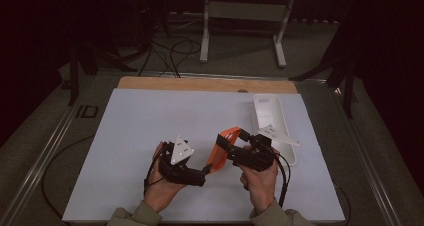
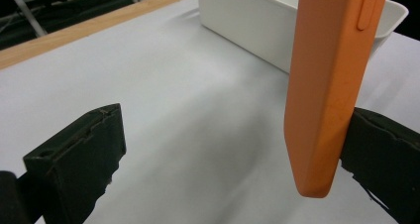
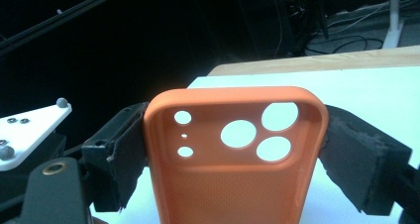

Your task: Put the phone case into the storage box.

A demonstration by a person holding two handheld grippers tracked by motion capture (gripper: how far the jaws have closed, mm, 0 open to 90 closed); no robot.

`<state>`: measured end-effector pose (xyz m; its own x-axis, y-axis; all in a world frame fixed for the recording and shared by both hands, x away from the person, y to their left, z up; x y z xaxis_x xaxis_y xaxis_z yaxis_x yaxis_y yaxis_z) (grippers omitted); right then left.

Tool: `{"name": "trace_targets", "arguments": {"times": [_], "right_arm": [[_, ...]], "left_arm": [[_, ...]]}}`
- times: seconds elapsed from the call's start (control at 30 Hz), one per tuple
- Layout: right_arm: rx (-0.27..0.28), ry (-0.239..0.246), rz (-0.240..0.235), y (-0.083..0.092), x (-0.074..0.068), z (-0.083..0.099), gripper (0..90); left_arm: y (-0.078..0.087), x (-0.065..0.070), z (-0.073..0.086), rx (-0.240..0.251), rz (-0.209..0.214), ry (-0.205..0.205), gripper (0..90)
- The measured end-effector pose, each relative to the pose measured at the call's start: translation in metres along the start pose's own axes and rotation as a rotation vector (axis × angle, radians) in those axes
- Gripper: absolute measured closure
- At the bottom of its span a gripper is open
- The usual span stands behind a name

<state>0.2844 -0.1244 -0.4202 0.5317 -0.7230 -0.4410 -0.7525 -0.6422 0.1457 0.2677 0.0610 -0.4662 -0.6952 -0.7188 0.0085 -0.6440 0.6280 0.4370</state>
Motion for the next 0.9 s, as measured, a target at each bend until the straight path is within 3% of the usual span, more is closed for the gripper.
{"name": "trace_targets", "arguments": {"times": [0.23,0.9], "right_arm": [[-0.004,0.018,0.01,-0.005,-0.003,0.0,16.6],[0.011,0.038,0.044,-0.003,0.004,-0.011,16.6]], "left_arm": [[0.003,0.002,0.001,0.007,0.029,-0.016,0.3],[0.023,-0.025,0.004,0.043,-0.011,0.023,0.3]]}}
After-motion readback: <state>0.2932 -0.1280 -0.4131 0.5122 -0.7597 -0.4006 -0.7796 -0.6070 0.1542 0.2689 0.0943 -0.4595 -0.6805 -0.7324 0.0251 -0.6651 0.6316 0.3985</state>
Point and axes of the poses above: each handheld gripper's, and its own axes: y roughly backward along the jaws, z roughly out of its underside, x roughly to its right, the point moved 4 cm from there along -y, roughly forward along the jaws, and after that the axes turned 7 degrees about x, right-handed, at the moved point
